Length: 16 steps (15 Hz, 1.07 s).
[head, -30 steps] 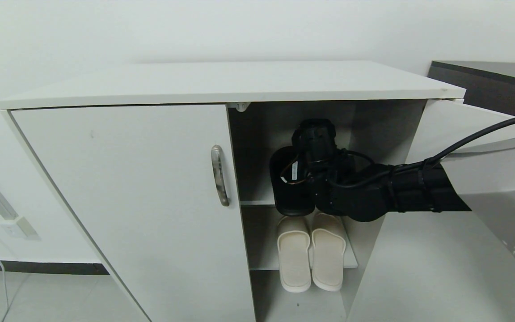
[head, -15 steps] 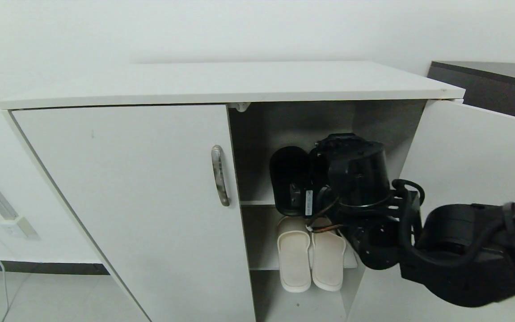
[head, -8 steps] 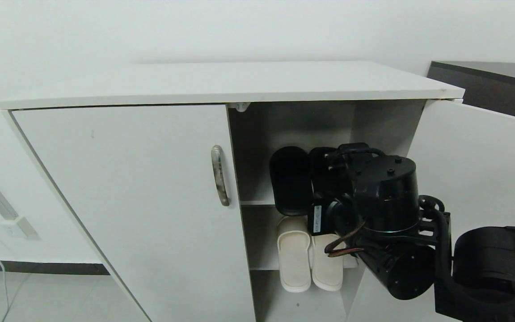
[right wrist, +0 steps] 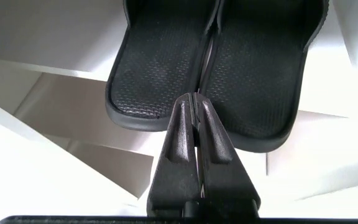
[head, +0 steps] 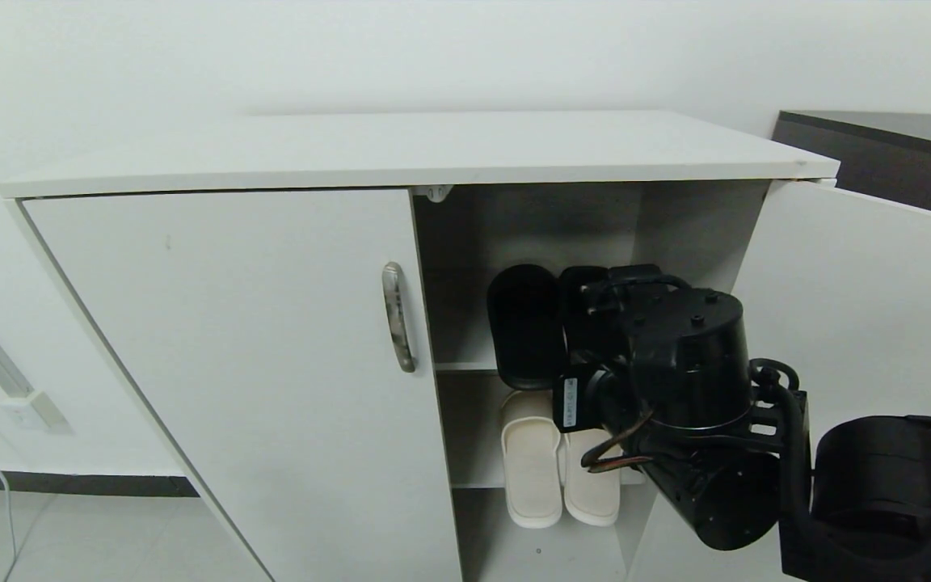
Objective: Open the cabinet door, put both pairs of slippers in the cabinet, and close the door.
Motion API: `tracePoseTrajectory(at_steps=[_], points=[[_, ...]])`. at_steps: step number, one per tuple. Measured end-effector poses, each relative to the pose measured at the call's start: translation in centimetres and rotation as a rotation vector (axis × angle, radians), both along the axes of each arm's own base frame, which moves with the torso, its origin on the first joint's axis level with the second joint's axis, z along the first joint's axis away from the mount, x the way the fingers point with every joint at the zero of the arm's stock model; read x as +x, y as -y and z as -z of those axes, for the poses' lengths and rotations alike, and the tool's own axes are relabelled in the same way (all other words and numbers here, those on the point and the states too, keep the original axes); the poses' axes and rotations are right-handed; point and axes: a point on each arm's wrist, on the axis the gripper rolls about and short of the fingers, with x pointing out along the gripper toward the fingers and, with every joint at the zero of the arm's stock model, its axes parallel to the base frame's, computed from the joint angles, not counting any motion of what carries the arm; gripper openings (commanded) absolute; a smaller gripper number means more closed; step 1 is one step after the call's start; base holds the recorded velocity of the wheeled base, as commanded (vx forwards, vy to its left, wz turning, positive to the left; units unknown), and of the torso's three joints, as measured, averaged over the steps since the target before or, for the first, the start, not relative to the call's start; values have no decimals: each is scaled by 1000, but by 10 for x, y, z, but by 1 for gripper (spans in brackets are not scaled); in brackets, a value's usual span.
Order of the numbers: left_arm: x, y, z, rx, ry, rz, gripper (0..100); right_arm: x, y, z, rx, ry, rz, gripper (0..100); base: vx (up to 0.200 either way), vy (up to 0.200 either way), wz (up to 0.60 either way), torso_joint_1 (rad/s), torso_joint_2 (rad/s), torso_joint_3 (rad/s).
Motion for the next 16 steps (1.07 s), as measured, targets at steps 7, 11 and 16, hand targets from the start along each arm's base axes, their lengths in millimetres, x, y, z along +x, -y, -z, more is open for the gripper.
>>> tracePoseTrajectory(at_steps=[7, 11, 16], points=[[0, 0, 0, -1, 0, -1, 0, 0, -4, 5, -12, -9, -5, 0, -143, 0, 0, 4, 2, 3], [0, 0, 0, -1, 0, 0, 0, 0, -4, 6, -11, -9, -4, 0, -200, 0, 0, 1, 5, 0], [0, 0, 0, -1, 1, -1, 0, 0, -4, 9, -12, -8, -5, 0, -200, 0, 0, 0, 0, 3]])
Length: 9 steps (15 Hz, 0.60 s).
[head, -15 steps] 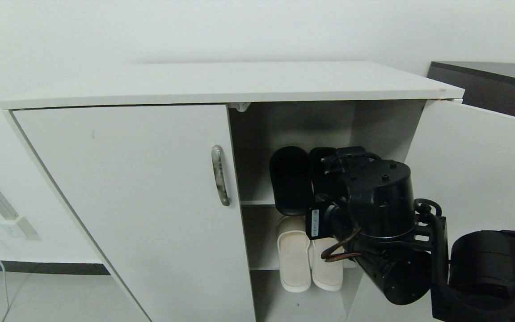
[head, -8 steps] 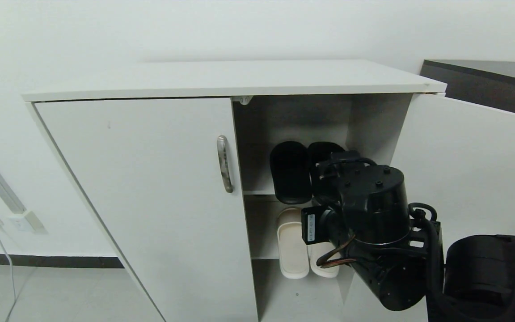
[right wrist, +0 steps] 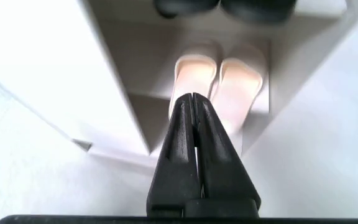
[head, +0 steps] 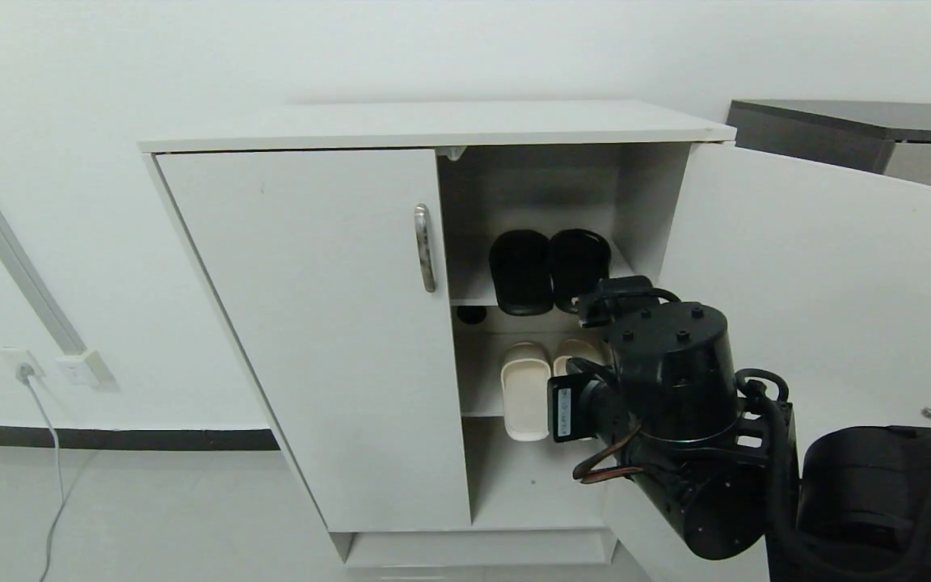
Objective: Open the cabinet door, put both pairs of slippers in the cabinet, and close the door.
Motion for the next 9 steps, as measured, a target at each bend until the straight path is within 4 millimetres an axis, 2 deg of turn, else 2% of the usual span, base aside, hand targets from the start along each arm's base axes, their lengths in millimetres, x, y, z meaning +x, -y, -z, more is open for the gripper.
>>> tracePoseTrajectory(at_steps=[9], points=[[0, 0, 0, 1, 1, 1, 0, 5, -4, 10, 1, 0, 5, 0, -200, 0, 0, 3, 3, 2]])
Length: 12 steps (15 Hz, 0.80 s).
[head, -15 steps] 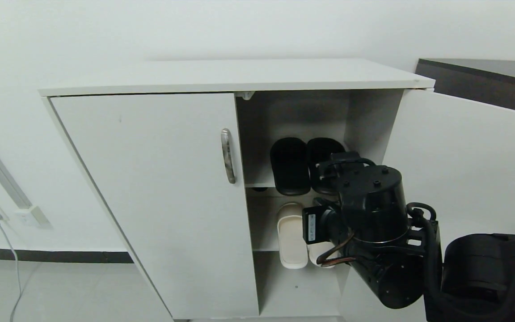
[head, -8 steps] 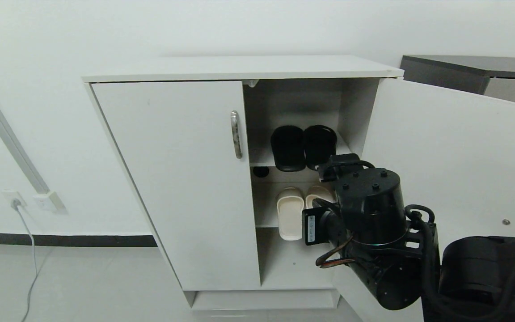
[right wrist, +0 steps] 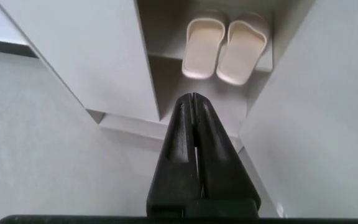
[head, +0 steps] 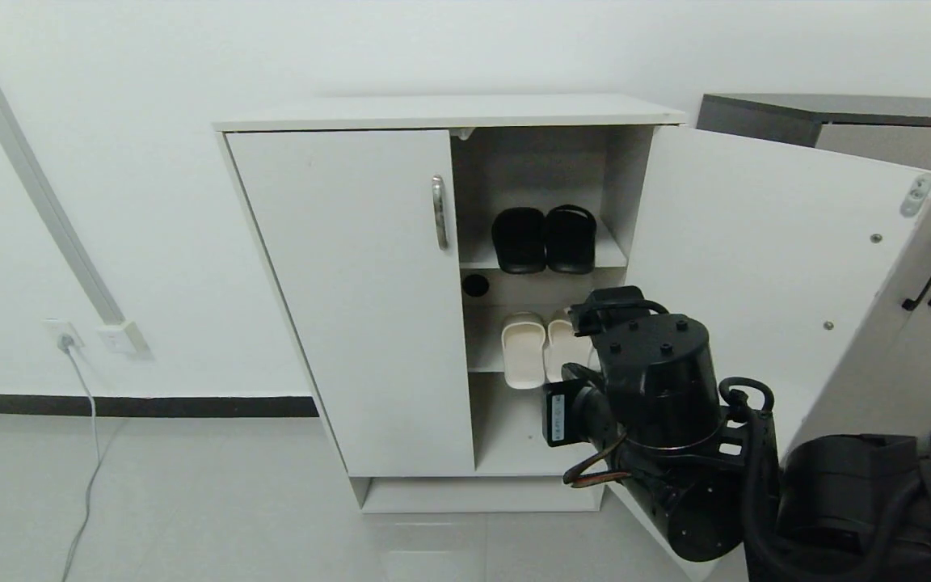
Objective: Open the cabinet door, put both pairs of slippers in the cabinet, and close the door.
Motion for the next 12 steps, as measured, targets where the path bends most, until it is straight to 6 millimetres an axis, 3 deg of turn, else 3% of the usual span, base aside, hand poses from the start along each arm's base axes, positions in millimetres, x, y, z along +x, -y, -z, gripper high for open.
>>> tracePoseTrajectory(at_steps=[12], points=[[0, 0, 0, -1, -2, -1, 0, 14, 7, 13, -24, -12, 12, 0, 0, 0, 0, 0, 0, 0]])
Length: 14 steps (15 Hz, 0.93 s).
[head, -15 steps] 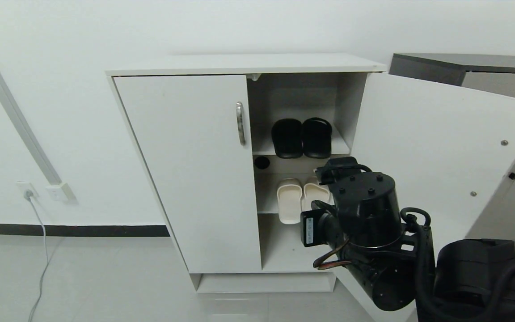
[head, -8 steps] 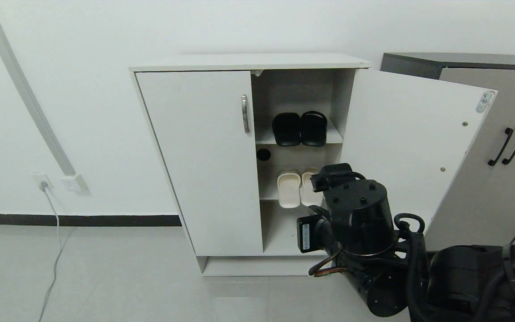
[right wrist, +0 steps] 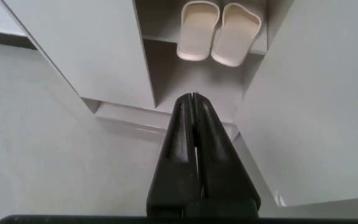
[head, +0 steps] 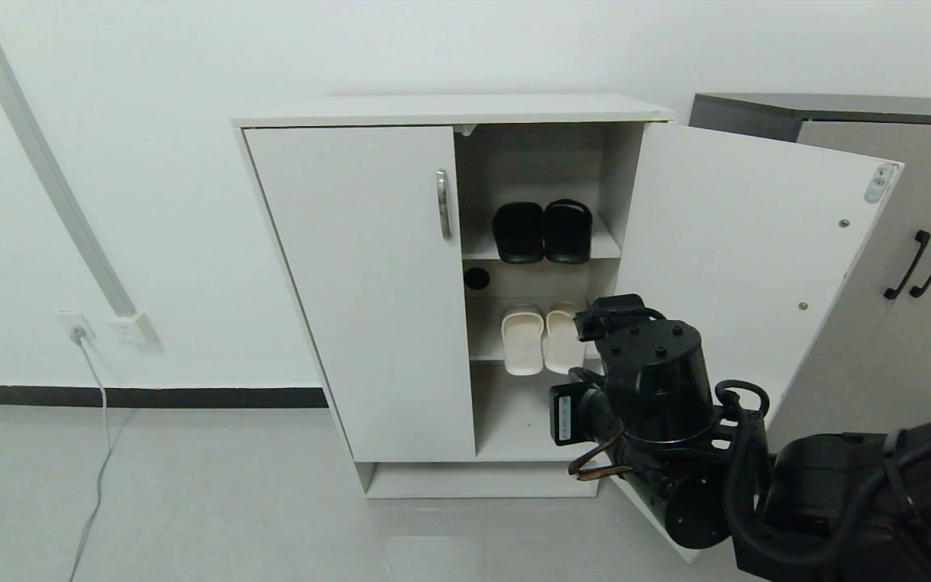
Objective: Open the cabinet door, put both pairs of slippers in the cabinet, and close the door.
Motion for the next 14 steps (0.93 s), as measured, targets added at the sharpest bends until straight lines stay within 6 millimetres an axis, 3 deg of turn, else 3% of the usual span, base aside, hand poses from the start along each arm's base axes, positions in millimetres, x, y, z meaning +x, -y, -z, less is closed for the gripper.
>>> tracePoseTrajectory(at_steps=[8, 14], points=[[0, 0, 0, 0, 0, 0, 0, 9, 4, 14, -45, -17, 16, 0, 0, 0, 0, 0, -9, -13], [0, 0, 0, 0, 0, 0, 0, 10, 3, 16, -49, -20, 16, 0, 0, 0, 0, 35, -372, -334]])
